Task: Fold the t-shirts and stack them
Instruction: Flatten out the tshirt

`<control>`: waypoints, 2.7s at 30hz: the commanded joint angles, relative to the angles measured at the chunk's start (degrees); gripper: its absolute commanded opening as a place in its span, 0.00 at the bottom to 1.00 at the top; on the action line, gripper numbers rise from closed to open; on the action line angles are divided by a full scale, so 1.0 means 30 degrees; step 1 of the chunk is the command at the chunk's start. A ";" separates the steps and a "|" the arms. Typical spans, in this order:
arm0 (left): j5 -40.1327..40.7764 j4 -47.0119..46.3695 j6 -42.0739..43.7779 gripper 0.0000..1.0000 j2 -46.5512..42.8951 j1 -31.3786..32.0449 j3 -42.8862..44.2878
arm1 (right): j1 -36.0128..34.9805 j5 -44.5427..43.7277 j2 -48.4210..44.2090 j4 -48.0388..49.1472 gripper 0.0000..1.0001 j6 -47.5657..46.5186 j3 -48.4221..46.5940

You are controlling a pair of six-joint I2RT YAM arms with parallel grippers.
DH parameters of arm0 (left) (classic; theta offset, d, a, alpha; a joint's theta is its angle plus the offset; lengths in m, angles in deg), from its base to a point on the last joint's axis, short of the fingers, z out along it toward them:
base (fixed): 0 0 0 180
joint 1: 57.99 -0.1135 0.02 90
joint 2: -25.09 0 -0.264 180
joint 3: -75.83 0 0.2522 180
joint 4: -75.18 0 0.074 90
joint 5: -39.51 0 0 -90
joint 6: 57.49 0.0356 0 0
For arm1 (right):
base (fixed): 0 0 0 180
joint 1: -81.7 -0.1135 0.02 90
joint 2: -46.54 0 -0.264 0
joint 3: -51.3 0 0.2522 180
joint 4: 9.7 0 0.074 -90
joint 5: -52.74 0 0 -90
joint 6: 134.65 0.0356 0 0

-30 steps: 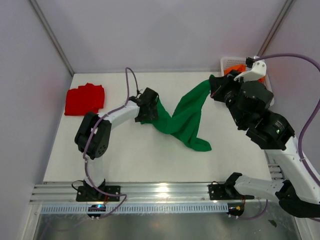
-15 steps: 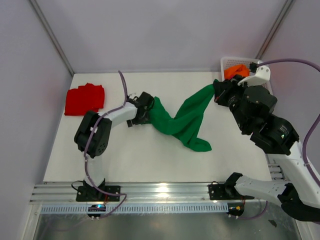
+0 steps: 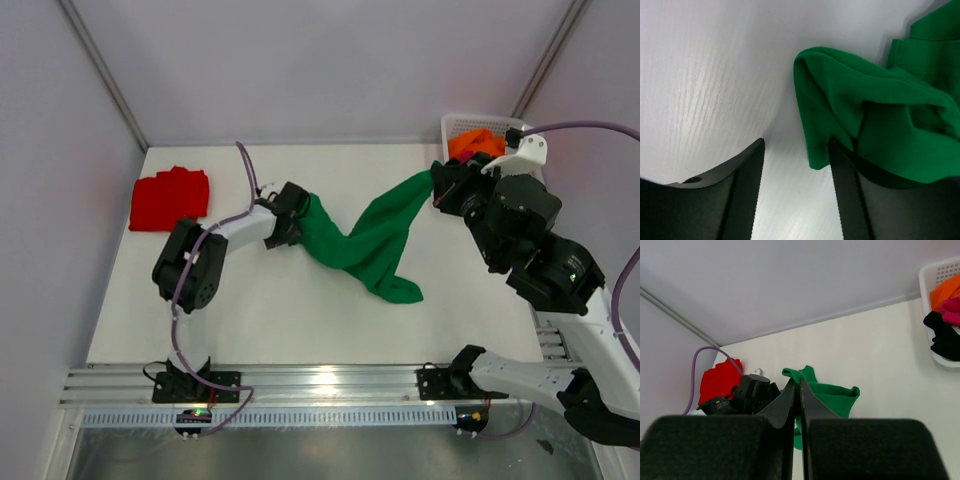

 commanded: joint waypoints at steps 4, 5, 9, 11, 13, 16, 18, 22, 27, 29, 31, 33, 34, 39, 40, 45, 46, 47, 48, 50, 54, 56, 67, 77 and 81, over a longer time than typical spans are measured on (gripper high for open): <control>-0.2029 -0.1812 -0.0870 0.10 0.1704 0.0014 -0.0169 | 0.0000 -0.0778 -0.0431 0.0052 0.03 0.0435 -0.0279; -0.2029 -0.1783 -0.0899 0.02 0.1879 0.0014 -0.0140 | 0.0000 -0.0749 -0.0431 0.0051 0.03 0.0435 -0.0279; -0.1708 -0.1578 -0.0929 0.00 0.1852 0.0014 -0.0227 | 0.0000 -0.0719 -0.0402 0.0197 0.03 0.0377 -0.0308; -0.1591 -0.1461 -0.0870 0.00 0.1822 0.0014 -0.0199 | 0.0000 -0.0719 -0.0373 0.0198 0.03 0.0318 -0.0366; -0.1561 -0.1402 -0.0753 0.00 0.1706 0.0014 -0.0140 | 0.0000 -0.0719 -0.0343 0.0227 0.03 0.0318 -0.0279; -0.1386 -0.1023 -0.0666 0.00 0.1559 0.0014 0.0152 | 0.0000 -0.0661 -0.0285 0.0373 0.03 0.0290 -0.0103; -0.0687 0.0058 -0.0490 0.00 0.1471 0.0014 0.0968 | 0.0029 -0.0689 -0.0256 0.0664 0.03 -0.0032 -0.0015; 0.0896 0.1585 0.0621 0.00 -0.0337 0.0014 0.2319 | 0.0000 -0.1595 0.0124 0.1018 0.03 -0.1057 0.0044; 0.2685 0.4156 0.2552 0.00 -0.2394 0.0014 0.5128 | 0.0029 -0.1949 0.0447 0.1280 0.03 -0.1439 0.0539; 0.3330 0.5185 0.3315 0.00 -0.2863 0.0014 0.7025 | 0.0029 -0.2066 0.0593 0.1573 0.03 -0.1469 0.0775; 0.3565 0.6504 0.3873 0.00 -0.3040 0.0014 0.8379 | 0.0058 -0.2095 0.0739 0.1750 0.03 -0.1644 0.1010; 0.4238 0.7354 0.4574 0.00 -0.3217 0.0014 1.0313 | 0.0262 -0.2300 0.0974 0.1896 0.03 -0.1761 0.1069; 0.4559 0.7938 0.4869 0.00 -0.3275 0.0014 1.0986 | 0.0350 -0.2359 0.1062 0.1984 0.03 -0.1878 0.1098; 0.5559 0.9901 0.7327 0.00 -0.2985 -0.0510 1.7157 | 0.1461 -0.2738 0.1209 0.2980 0.03 -0.2522 0.0895; 0.5529 0.9907 0.7565 0.00 -0.2837 -0.0716 1.7175 | 0.1697 -0.2740 0.1267 0.3039 0.03 -0.2611 0.0748; 0.5615 1.0758 0.9321 0.00 -0.2250 -0.1684 2.2122 | 0.2694 -0.3178 0.1911 0.3303 0.03 -0.3226 -0.0596; 0.5762 1.0612 0.9702 0.00 -0.2395 -0.1830 2.2561 | 0.2782 -0.3615 0.2231 0.3245 0.03 -0.3314 -0.0862; 0.5908 1.0436 1.0199 0.00 -0.2455 -0.1918 2.2739 | 0.2957 -0.3851 0.2380 0.3216 0.03 -0.3431 -0.1125; 0.6026 1.0579 1.0233 0.00 -0.2484 -0.2006 2.3002 | 0.2988 -0.4086 0.2526 0.3215 0.03 -0.3461 -0.1621; 0.6318 1.0931 1.0175 0.00 -0.2659 -0.2357 2.3560 | 0.3105 -0.4554 0.2964 0.3215 0.03 -0.3548 -0.2151; 0.7198 1.1021 1.0380 0.00 -0.3566 -0.2417 2.3474 | 0.3135 -0.4908 0.3406 0.3390 0.03 -0.3869 -0.3498; 0.7491 1.0787 1.0497 0.00 -0.4296 -0.2417 2.3503 | 0.3135 -0.5141 0.3552 0.3420 0.03 -0.3900 -0.3909; 0.7173 0.8620 1.0498 0.00 -0.8457 -0.2417 2.2628 | 0.3135 -0.4763 0.3262 0.2571 0.03 -0.4136 -0.7250; 0.6287 0.7036 1.0319 0.00 -1.0777 -0.2417 2.1658 | 0.3135 -0.4613 0.2205 0.1637 0.03 -0.2642 -0.7895; 0.8338 0.7240 1.1024 0.00 -0.9607 -0.2417 1.9817 | 0.3135 -0.5258 0.2730 0.0202 0.03 -0.1676 -0.7517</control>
